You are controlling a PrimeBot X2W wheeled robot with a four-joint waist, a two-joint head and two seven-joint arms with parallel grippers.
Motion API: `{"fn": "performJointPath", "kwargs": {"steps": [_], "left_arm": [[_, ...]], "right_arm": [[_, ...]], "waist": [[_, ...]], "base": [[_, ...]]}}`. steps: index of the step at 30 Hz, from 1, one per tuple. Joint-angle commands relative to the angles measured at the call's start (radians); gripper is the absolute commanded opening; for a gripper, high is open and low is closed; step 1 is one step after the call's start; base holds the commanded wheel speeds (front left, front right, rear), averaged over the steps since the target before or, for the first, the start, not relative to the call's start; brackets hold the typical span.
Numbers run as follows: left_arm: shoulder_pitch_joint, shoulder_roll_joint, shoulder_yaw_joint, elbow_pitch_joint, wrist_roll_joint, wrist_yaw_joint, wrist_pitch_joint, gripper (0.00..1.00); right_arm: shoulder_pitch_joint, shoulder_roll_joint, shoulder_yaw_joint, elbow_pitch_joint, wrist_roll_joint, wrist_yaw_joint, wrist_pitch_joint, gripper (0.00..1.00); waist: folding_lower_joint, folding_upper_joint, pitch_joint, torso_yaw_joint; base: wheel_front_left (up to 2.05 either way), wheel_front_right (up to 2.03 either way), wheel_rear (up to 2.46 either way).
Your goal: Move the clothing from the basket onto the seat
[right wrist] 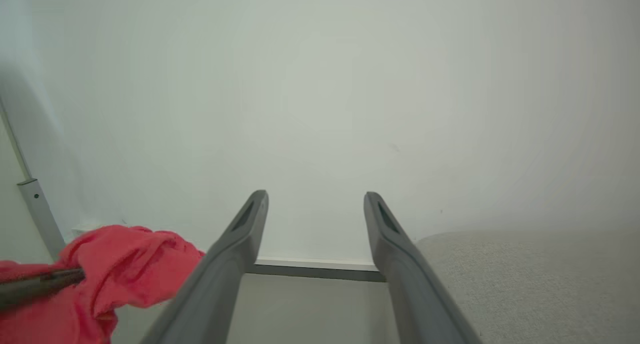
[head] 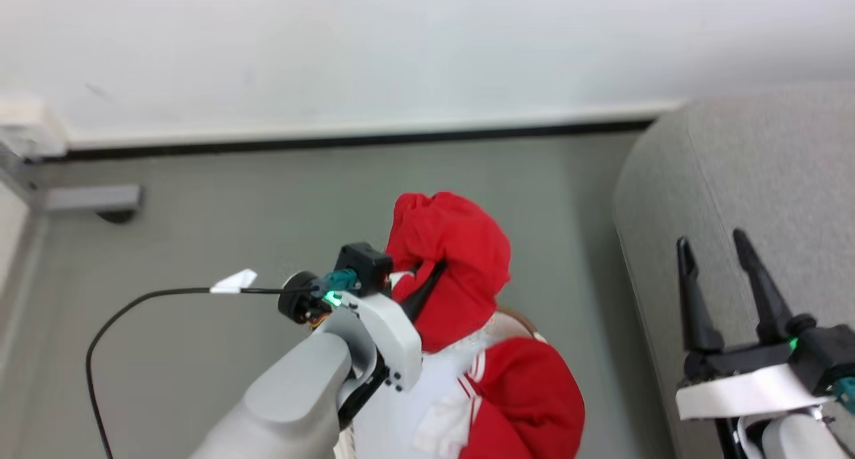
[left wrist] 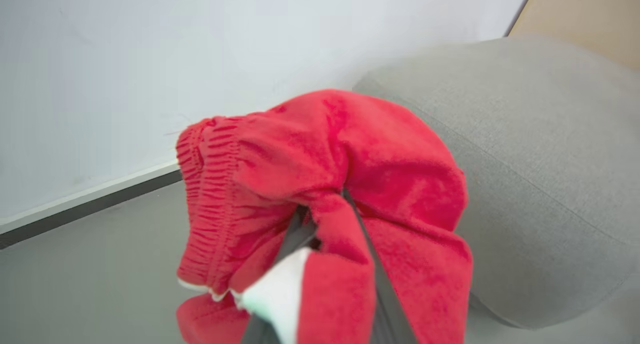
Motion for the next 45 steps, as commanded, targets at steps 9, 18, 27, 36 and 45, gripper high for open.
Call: {"fn": "performJointPath", "kwargs": {"steps": [9,18,27,36,45], "left_arm": [[0.06,0.048,0.078,-0.222,-0.055,0.018,-0.003,0.0],[0.114,0.125,0.125,-0.456,-0.081,0.089,0.021,0.0],[0.17,0.175,0.124,-0.596,-0.086,0.142,0.068,0.0],[0.197,0.177,0.105,-0.644,-0.09,0.16,0.085,0.0],[0.179,0.161,0.063,-0.659,-0.072,0.146,0.117,0.0]], "right_arm": [[0.08,-0.017,0.053,0.019,0.031,-0.002,0.001,1.0],[0.103,-0.014,0.103,0.01,0.053,-0.002,0.001,1.0],[0.081,-0.038,0.146,-0.008,0.054,-0.002,0.001,1.0],[0.009,-0.093,0.241,0.023,0.037,-0.002,0.001,1.0],[-0.154,-0.173,0.396,0.123,0.024,-0.002,0.001,1.0]], "waist": [[0.0002,0.0,-0.157,0.076],[0.0002,0.0,-0.183,0.098],[0.0002,0.0,-0.178,0.102],[0.0002,0.0,-0.172,0.107],[0.0002,0.0,-0.171,0.127]], "base": [[0.0,0.0,0.0],[0.0,0.0,0.0],[0.0,0.0,0.0],[0.0,0.0,0.0],[0.0,0.0,0.0]]}}
